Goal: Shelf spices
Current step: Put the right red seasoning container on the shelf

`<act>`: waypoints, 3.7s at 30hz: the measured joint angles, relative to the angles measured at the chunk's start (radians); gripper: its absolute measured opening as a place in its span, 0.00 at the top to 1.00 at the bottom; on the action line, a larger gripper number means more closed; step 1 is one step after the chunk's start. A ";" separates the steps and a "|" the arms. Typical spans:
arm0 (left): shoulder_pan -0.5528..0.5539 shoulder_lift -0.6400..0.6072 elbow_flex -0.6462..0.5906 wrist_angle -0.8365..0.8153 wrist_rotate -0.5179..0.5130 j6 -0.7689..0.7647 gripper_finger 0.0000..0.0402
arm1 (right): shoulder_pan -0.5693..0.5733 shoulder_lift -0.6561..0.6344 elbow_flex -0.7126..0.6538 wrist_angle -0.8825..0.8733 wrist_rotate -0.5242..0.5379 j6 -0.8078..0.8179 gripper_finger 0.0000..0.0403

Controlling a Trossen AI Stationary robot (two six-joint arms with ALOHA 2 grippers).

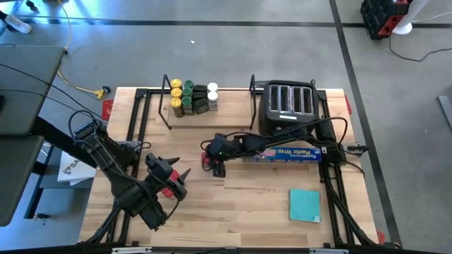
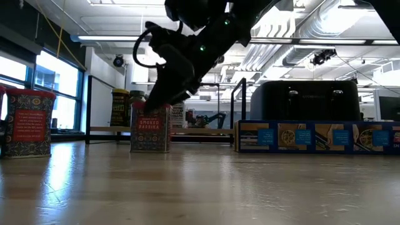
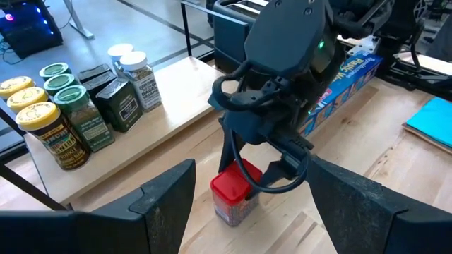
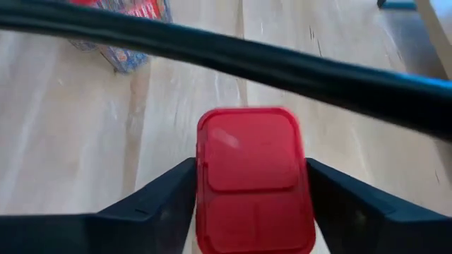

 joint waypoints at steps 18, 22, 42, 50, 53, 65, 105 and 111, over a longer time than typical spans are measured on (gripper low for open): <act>-0.002 0.000 0.000 0.005 0.007 0.000 0.33 | -0.167 -0.285 0.021 -0.253 0.047 -0.226 0.59; -0.002 0.000 0.000 0.004 0.001 0.000 0.33 | -0.311 -0.386 0.021 -0.302 -0.077 -0.237 0.65; -0.002 0.025 0.000 0.020 -0.014 0.018 0.33 | -0.056 -0.081 0.015 -0.362 -0.093 -0.243 0.65; 0.003 0.055 0.000 0.018 -0.015 0.018 0.33 | -0.024 -0.016 0.022 -0.291 -0.160 -0.156 0.65; 0.008 0.057 0.000 0.018 -0.015 0.018 0.33 | -0.007 -0.046 0.014 -0.254 -0.223 -0.150 0.65; 0.016 0.058 -0.073 0.102 -0.054 -0.014 0.33 | -0.058 -0.117 0.017 -0.350 -0.329 -0.201 0.65; 0.554 0.038 -0.720 1.451 0.803 0.838 1.00 | -0.044 -0.106 -0.306 0.086 -0.134 0.101 1.00; 0.548 0.037 -0.714 1.444 0.741 0.879 1.00 | -0.035 -0.106 -0.288 0.114 -0.113 0.090 1.00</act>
